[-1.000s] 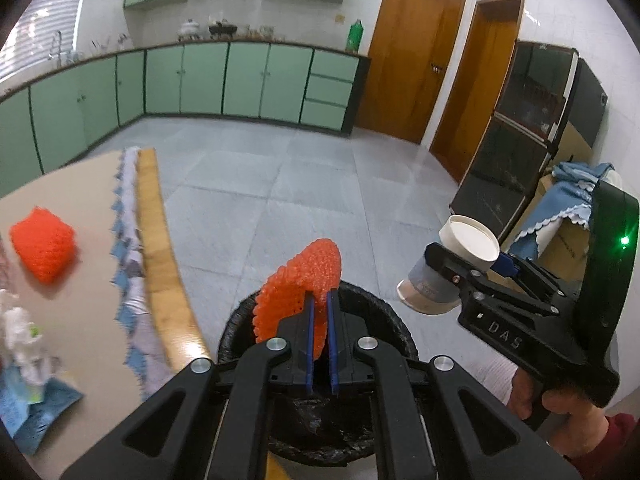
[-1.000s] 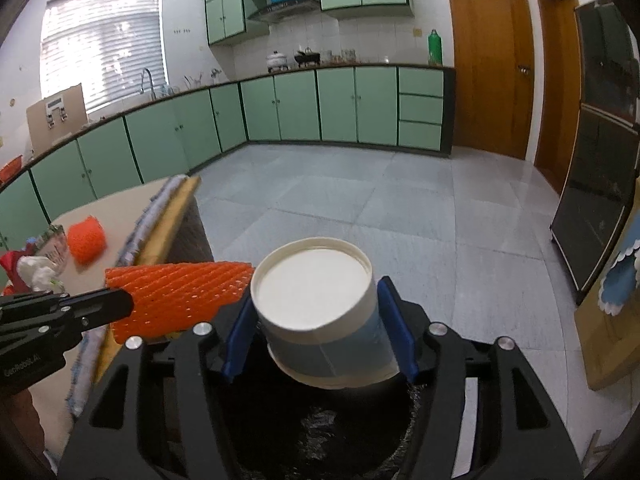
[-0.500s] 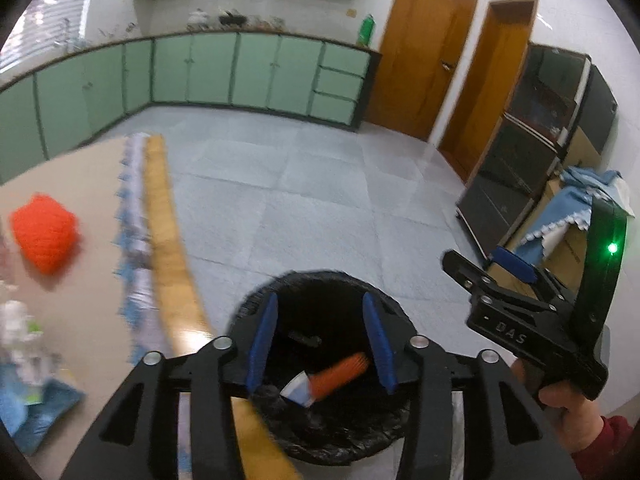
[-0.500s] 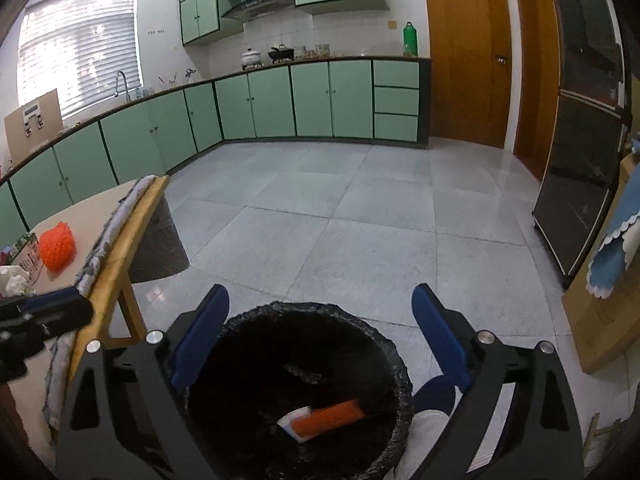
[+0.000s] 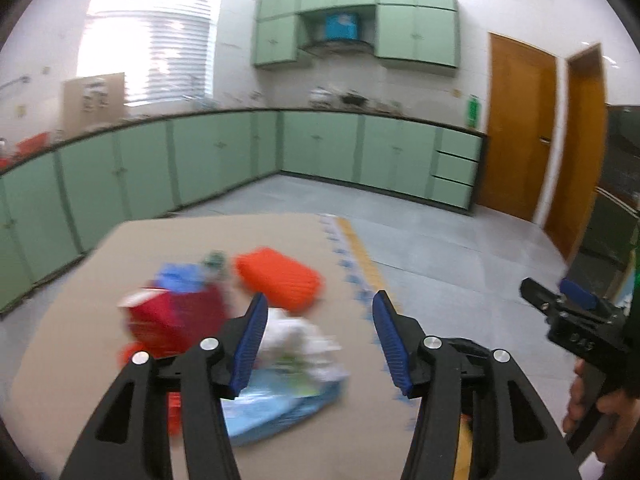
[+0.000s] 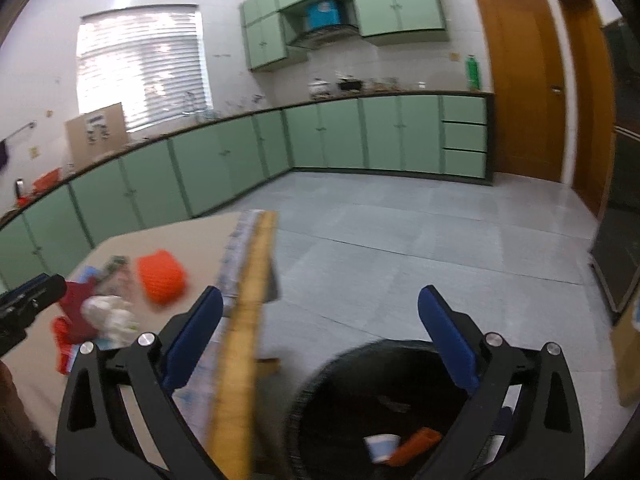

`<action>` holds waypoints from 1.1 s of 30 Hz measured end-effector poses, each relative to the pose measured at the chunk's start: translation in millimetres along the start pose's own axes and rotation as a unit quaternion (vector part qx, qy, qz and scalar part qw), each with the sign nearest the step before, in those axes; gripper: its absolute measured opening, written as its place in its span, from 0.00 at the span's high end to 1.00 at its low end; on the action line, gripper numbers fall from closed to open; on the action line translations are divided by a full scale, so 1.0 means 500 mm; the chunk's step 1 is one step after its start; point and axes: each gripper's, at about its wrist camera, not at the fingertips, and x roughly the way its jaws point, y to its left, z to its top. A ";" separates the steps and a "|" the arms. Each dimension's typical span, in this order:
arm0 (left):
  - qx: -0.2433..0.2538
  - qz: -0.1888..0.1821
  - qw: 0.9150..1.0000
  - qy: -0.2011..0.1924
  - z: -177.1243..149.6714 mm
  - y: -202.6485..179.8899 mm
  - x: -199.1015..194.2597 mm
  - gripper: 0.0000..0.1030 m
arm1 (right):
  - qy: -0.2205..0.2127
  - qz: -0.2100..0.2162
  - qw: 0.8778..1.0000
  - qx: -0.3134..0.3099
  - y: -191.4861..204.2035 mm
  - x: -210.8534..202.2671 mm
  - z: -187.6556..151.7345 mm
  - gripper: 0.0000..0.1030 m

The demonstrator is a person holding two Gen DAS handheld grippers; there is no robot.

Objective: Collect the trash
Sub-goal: 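Move both tools back over the table of trash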

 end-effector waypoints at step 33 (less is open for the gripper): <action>-0.056 0.146 0.988 0.000 -0.082 0.222 0.009 0.47 | 0.046 0.145 0.981 -0.122 0.374 0.129 -0.041 0.27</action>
